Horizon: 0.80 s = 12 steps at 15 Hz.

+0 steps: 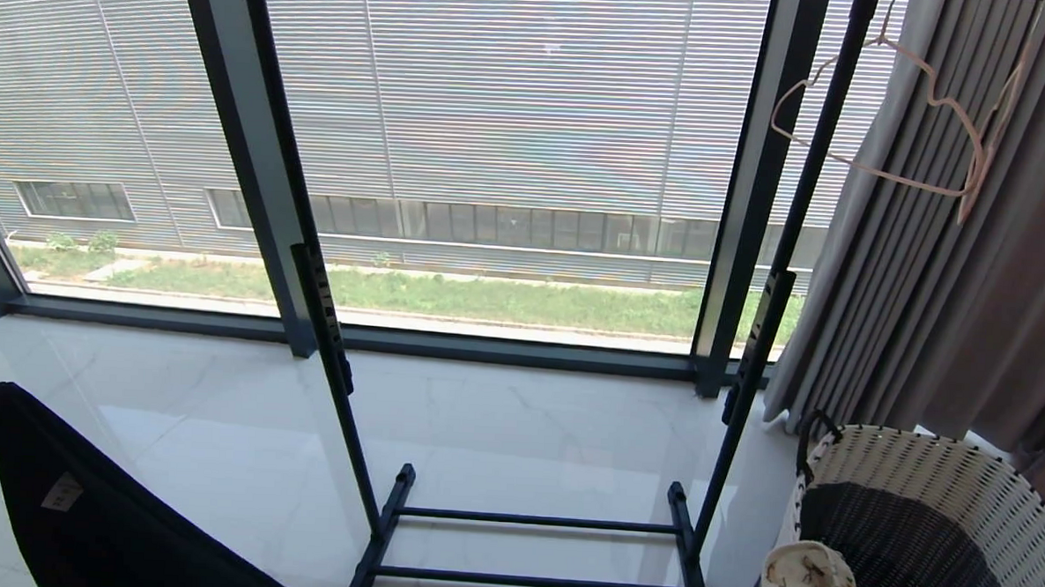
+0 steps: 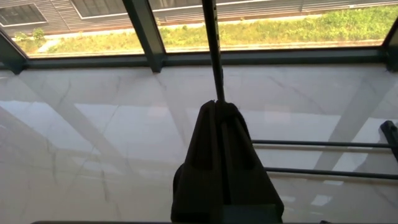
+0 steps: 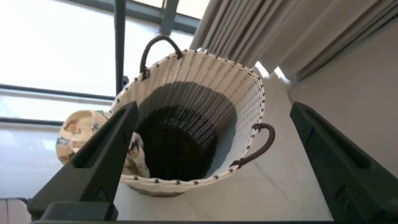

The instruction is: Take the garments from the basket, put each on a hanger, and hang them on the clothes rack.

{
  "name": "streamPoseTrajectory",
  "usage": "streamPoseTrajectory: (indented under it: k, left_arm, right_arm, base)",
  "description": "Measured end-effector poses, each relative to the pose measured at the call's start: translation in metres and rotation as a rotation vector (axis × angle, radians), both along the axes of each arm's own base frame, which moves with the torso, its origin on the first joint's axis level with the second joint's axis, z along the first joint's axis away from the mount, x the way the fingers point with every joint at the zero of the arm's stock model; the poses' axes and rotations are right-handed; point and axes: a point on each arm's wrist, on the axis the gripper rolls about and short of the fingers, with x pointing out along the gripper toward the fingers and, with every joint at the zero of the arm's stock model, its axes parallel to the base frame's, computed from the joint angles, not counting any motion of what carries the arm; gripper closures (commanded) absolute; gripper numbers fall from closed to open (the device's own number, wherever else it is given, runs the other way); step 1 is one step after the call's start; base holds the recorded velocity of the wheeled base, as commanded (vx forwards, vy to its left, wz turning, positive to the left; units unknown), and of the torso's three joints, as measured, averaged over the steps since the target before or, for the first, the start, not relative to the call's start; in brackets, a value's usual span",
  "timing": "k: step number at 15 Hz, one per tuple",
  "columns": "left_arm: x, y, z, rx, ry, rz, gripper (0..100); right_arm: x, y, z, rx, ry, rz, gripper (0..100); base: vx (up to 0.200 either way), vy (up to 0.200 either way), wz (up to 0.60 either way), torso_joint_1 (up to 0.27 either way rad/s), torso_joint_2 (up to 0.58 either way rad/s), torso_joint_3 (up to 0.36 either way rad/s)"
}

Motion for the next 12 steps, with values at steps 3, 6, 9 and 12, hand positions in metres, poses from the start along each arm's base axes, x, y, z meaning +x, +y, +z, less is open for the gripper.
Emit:
streamPoseTrajectory:
  k: [3,6,9,12]
  left_arm:
    - [0.005,0.0,0.008,-0.001,-0.011,0.001,100]
    - [0.009,0.0,0.011,0.0,-0.006,0.003,100]
    - [0.01,0.0,0.01,0.009,0.002,0.003,100]
    - [0.011,0.0,0.01,0.014,0.002,0.002,100]
  right_arm:
    - [0.013,-0.003,0.003,0.024,-0.007,-0.039,0]
    - [0.018,-0.004,0.002,0.043,0.01,-0.053,0]
    - [0.02,-0.005,0.001,0.044,0.018,-0.055,0]
    - [0.02,-0.005,0.001,0.044,0.018,-0.055,0]
  base:
    - [0.0,0.0,0.0,0.0,0.0,0.0]
    - [0.0,0.0,0.0,0.017,-0.07,-0.056]
    - [0.0,0.0,0.0,0.064,-0.26,-0.258]
    - [0.0,0.0,0.0,0.173,-0.53,-0.294]
